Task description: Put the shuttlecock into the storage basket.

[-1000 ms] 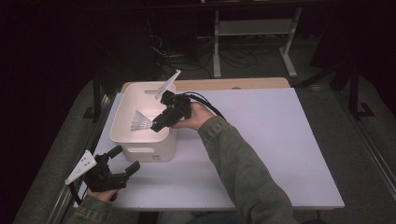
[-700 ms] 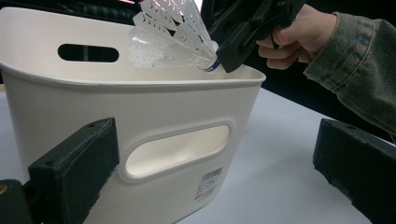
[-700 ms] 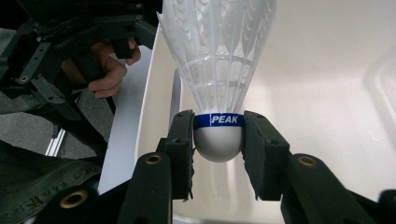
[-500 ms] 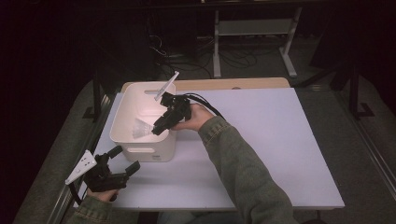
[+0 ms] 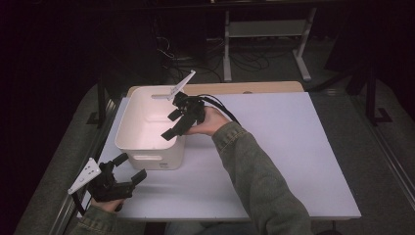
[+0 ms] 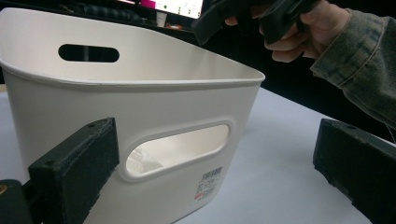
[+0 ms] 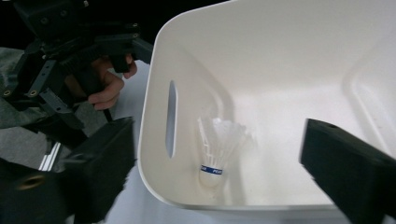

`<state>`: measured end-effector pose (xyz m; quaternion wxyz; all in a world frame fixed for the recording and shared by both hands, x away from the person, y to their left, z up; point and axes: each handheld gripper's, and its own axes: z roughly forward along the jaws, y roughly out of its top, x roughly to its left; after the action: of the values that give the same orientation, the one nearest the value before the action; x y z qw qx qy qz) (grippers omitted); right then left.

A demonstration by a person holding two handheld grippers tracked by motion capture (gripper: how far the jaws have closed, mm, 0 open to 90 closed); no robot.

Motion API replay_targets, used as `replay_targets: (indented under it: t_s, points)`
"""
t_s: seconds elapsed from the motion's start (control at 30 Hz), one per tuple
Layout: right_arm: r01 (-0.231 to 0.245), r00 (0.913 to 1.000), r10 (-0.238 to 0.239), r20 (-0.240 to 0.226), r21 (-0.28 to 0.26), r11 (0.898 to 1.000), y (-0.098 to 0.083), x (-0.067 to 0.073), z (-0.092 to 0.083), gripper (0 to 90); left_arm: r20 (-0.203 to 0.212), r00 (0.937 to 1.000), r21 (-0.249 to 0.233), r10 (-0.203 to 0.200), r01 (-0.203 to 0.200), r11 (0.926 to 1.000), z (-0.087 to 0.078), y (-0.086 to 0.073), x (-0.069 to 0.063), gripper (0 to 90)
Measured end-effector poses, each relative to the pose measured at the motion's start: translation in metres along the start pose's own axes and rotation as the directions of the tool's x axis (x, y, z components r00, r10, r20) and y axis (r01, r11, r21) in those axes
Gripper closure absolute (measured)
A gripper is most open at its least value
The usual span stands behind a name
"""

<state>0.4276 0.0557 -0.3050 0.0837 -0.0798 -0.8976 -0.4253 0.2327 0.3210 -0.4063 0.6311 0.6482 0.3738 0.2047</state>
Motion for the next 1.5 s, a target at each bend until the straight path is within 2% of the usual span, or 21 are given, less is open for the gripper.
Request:
replay_targets:
  t_s: [0.07,0.13,0.4,0.57,0.8,0.87,0.9,1.17,1.5]
  points:
    - [-0.005,0.9994,0.006,0.034,-0.008,1.0,0.0,0.001,-0.005,0.0,0.0,1.0,-0.002,-0.003,0.003,1.0,0.0,0.0,0.0,0.0]
    - [0.005,0.9989,-0.004,0.047,-0.023,1.0,-0.001,0.001,-0.008,0.0,-0.001,1.0,0.001,-0.003,0.003,1.0,0.0,0.0,0.0,0.0]
    - [-0.01,0.994,0.015,0.108,-0.05,0.999,-0.005,0.006,-0.03,0.0,-0.001,1.0,0.001,0.003,-0.002,1.0,0.0,0.0,0.0,0.0]
    - [0.009,0.9926,0.0,0.121,-0.076,0.997,-0.009,0.008,-0.044,0.0,0.0,1.0,-0.005,0.007,-0.007,1.0,0.0,0.0,0.0,0.0]
    - [-0.001,0.9892,0.015,0.146,-0.096,0.995,-0.018,0.01,-0.06,0.0,-0.001,1.0,-0.004,0.008,-0.008,1.0,0.0,0.0,0.0,0.0]
    - [-0.002,0.9892,0.018,0.146,-0.107,0.994,-0.021,0.011,-0.064,0.0,0.002,1.0,-0.017,-0.008,0.008,0.9998,0.001,0.0,-0.001,0.0]
    - [0.0,0.9885,0.016,0.151,-0.107,0.994,-0.023,0.01,-0.066,0.0,0.001,1.0,-0.01,0.002,-0.002,0.9999,0.0,0.0,-0.001,0.0]
    - [-0.018,0.984,0.039,0.174,-0.124,0.992,-0.04,0.011,-0.079,0.0,-0.001,1.0,-0.01,-0.005,0.005,0.9999,0.001,0.0,-0.001,0.0]
    - [-0.048,0.977,0.079,0.198,-0.154,0.987,-0.059,0.014,-0.097,0.0,-0.006,1.0,0.007,0.005,-0.005,1.0,0.0,0.0,0.0,0.0]
